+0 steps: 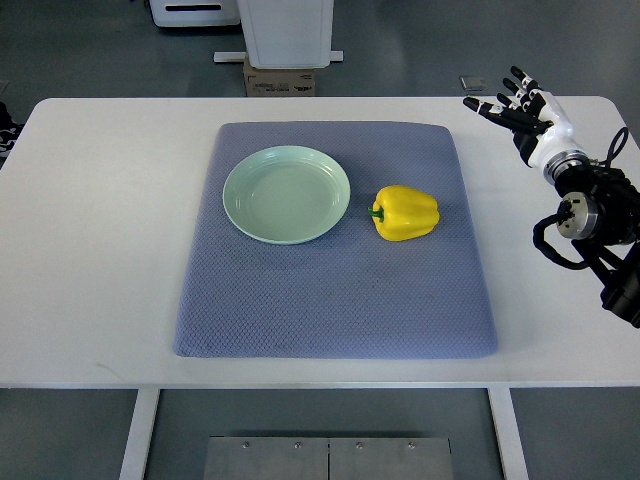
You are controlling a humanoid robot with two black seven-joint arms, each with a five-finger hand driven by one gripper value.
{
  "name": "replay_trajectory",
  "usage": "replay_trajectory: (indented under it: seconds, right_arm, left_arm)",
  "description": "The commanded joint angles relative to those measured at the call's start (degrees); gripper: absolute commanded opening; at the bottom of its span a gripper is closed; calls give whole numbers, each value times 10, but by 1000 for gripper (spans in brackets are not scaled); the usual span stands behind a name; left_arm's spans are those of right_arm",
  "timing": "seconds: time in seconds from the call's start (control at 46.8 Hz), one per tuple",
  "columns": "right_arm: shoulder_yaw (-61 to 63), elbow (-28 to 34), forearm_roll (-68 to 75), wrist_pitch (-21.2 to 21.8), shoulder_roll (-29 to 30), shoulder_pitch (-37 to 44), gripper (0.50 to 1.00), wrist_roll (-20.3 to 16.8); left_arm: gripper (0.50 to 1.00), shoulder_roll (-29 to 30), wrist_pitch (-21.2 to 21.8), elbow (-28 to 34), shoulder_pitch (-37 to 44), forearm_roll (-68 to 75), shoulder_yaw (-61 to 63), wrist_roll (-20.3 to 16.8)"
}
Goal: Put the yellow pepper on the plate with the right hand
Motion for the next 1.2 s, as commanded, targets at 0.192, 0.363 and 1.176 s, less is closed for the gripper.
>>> replay_trajectory:
  seconds: [0.192,0.363,1.176]
  right_arm:
    - [0,0,0,0,0,0,1000,0]
    - [0,0,1,0,0,0,1000,-1]
    - [4,-11,1,0,0,-3,1000,0]
  left_arm:
    - [1000,0,-2,-1,0,0,1,0]
    - [1000,0,-1,0,0,-1,1,0]
    - [1000,0,0,1,2,-2,0,0]
